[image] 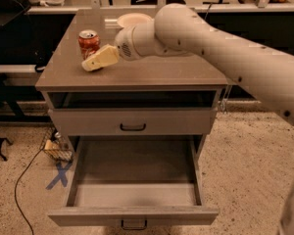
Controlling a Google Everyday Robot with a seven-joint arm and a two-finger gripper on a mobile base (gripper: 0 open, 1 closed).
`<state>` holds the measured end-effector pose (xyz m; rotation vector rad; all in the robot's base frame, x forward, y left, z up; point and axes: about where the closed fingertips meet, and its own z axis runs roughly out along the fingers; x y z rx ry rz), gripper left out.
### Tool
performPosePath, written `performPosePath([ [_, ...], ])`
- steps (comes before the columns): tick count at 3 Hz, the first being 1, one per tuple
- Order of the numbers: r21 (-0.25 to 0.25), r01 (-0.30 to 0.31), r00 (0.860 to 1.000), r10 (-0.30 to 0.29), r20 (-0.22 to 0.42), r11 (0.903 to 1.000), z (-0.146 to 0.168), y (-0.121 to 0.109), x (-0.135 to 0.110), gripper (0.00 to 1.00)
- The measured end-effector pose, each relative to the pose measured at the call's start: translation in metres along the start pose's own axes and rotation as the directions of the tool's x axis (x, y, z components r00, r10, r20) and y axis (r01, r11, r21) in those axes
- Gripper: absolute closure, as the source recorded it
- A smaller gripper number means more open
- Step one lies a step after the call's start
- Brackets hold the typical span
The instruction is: Place coke can into middle drawer
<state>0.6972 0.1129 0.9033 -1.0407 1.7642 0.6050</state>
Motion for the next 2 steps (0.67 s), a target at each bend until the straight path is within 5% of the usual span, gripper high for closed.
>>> performPosePath([
  [2,0.084,-0.075,0.992,0.065,0.109,0.9936,0.07,-0.004,-0.012,0.0],
])
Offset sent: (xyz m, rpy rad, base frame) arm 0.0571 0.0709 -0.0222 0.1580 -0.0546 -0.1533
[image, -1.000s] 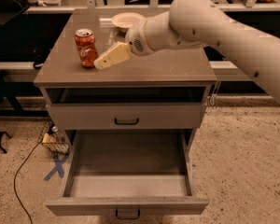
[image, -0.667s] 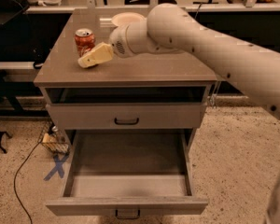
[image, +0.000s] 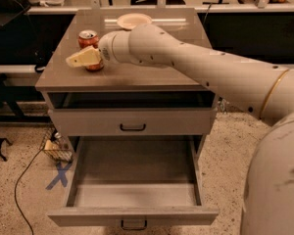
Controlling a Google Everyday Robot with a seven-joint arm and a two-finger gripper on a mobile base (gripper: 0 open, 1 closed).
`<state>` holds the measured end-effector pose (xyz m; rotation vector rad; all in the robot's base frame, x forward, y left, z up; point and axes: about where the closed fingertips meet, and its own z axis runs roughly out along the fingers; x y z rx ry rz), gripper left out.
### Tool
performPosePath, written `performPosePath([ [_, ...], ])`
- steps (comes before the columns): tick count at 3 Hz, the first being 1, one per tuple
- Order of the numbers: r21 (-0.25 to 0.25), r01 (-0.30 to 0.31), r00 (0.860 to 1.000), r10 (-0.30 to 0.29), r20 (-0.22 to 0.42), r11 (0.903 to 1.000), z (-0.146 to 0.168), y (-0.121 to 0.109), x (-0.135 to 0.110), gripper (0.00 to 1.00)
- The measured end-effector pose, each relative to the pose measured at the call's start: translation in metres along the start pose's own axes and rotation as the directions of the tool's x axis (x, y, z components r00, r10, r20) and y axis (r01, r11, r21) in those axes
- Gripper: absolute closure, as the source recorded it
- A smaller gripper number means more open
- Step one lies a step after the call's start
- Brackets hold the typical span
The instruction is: Place coke can into middle drawer
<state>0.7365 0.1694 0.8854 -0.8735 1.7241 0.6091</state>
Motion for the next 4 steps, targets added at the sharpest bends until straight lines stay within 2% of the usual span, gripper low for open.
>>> performPosePath([
  [2,-0.044,-0.023,0.998,0.025,0.06,0.9988,0.04,0.013,-0.011,0.41],
  [3,-0.017,-0.033,0.996,0.034,0.086,0.9993,0.031,0.006,-0.012,0.66],
  [4,-0.002,-0.019,0.995,0.019,0.101,0.9998,-0.003,0.015,-0.006,0.89],
])
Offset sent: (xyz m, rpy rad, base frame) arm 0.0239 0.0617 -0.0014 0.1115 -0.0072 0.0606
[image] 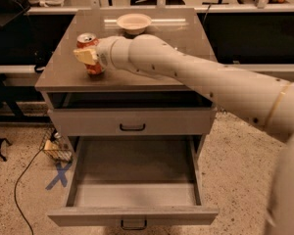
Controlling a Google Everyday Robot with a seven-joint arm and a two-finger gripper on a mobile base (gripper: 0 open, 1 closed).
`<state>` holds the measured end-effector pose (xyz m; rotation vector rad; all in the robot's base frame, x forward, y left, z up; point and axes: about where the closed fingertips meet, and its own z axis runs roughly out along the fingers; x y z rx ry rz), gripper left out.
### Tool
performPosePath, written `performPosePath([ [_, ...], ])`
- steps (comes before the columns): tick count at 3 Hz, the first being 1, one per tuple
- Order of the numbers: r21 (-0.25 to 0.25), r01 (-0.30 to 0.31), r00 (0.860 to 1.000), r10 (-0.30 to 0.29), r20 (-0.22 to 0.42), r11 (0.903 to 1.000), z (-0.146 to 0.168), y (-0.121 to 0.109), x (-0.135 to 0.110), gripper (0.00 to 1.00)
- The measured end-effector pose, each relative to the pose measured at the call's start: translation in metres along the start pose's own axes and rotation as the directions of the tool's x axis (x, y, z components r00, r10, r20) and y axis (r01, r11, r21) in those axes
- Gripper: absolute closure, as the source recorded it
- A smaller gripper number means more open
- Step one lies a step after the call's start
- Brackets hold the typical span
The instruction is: Place coke can into middle drawer
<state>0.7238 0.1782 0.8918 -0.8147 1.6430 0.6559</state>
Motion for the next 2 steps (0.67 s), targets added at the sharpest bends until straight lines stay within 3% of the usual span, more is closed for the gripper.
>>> performPosePath([
  [1,-0.008,0.035,0.999,-0.035,0.011,0.9994,-0.056,0.029,-0.002,1.0],
  [2,0.034,0.02,0.999,-0.021,0.024,0.9992,-0.083,0.011,-0.003,1.0],
])
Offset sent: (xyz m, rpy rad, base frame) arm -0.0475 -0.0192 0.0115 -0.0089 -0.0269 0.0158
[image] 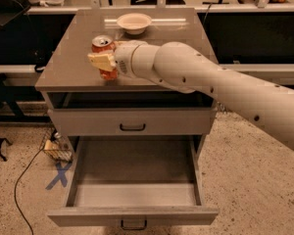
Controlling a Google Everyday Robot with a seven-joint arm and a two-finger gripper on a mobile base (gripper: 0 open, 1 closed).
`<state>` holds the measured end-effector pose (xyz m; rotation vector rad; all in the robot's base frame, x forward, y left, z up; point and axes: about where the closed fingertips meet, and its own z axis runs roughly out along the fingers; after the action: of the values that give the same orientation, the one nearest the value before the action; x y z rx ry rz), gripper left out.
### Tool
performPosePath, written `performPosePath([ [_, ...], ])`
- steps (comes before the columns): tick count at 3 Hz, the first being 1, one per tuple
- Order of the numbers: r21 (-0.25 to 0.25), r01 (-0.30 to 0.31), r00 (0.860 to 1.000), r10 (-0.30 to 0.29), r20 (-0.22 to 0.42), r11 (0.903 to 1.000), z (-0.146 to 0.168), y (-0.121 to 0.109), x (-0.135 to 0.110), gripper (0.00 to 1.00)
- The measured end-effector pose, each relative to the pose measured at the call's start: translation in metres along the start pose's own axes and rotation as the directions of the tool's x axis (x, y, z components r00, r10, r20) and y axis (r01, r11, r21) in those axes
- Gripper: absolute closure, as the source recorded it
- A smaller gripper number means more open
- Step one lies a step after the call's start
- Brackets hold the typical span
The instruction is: Place coke can into middle drawer
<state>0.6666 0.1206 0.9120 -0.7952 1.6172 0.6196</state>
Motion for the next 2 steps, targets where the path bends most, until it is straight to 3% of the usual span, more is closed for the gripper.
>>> performPosePath([
  [1,0.001,0.0,1.0,0.0,-0.001,1.0,-0.0003,-0.0009,0.0006,1.0],
  [2,-0.088,0.015,0.999,-0.018,-0.034,0.996,-0.0039,0.0026,-0.0044,1.0],
])
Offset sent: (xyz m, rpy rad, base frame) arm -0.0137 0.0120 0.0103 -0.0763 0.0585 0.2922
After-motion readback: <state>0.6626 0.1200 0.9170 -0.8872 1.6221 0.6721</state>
